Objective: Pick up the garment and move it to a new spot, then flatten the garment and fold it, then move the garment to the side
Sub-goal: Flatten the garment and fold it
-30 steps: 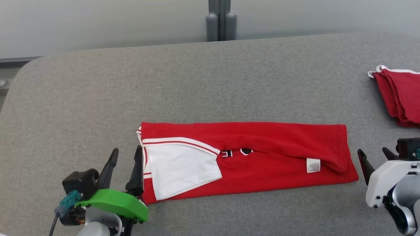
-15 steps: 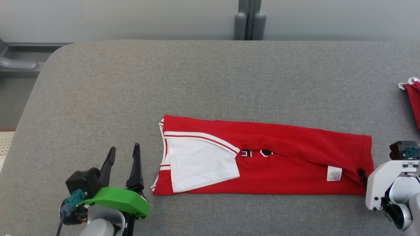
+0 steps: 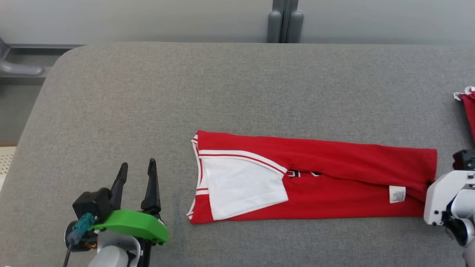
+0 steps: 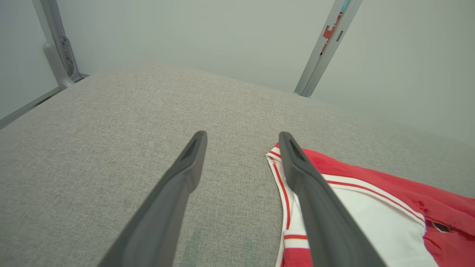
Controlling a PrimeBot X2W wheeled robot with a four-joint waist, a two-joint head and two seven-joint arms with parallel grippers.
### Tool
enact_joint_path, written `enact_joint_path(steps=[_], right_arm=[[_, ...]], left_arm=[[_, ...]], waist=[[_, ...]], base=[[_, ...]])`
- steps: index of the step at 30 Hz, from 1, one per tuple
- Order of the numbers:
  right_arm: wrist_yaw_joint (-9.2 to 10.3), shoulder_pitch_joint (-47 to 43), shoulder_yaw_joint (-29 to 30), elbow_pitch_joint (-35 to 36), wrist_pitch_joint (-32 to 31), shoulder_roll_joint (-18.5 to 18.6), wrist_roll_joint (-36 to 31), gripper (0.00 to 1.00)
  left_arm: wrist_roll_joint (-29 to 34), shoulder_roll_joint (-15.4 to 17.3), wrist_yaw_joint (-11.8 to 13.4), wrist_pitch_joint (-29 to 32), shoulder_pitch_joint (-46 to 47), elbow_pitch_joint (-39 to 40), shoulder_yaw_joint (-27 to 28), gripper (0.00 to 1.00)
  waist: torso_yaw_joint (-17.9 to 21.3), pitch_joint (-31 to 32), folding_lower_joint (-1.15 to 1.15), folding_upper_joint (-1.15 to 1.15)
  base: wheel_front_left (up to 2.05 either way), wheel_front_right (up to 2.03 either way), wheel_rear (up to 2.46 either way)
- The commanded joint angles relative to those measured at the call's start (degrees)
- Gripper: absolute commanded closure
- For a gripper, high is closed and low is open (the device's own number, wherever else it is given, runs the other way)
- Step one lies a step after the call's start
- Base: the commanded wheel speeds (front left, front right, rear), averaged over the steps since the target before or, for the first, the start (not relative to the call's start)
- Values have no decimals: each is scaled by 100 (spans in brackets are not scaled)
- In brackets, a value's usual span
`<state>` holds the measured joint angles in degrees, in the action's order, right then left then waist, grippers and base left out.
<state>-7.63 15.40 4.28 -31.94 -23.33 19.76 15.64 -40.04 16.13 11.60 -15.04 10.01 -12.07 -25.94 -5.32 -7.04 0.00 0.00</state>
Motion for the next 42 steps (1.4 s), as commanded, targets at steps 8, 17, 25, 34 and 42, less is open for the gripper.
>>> enact_joint_path(steps=[8, 17, 25, 34, 42], right_arm=[[21, -31, 684, 218, -52, 484, 120, 100], [20, 15, 718, 731, -200, 165, 266, 100], [20, -126, 121, 1532, -381, -135, 769, 100], [18, -324, -737, 2658, -703, -487, 1490, 100], [18, -111, -1433, 2764, -559, -941, 1829, 100]], left_arm=[[56, 30, 9, -11, -102, -19, -8, 0], [55, 58, 31, 23, -40, -35, -34, 0], [52, 5, -22, 71, 1, -87, -135, 0], [-6, -63, -60, 51, 39, -177, -154, 0], [-20, -148, -116, 33, 87, -236, -174, 0]], waist=[[433, 84, 0, 0], [795, 69, 0, 0], [814, 114, 0, 0], [531, 182, 0, 0], [226, 157, 0, 0]], base=[[0, 0, 0], [0, 0, 0], [0, 0, 0], [0, 0, 0], [0, 0, 0]])
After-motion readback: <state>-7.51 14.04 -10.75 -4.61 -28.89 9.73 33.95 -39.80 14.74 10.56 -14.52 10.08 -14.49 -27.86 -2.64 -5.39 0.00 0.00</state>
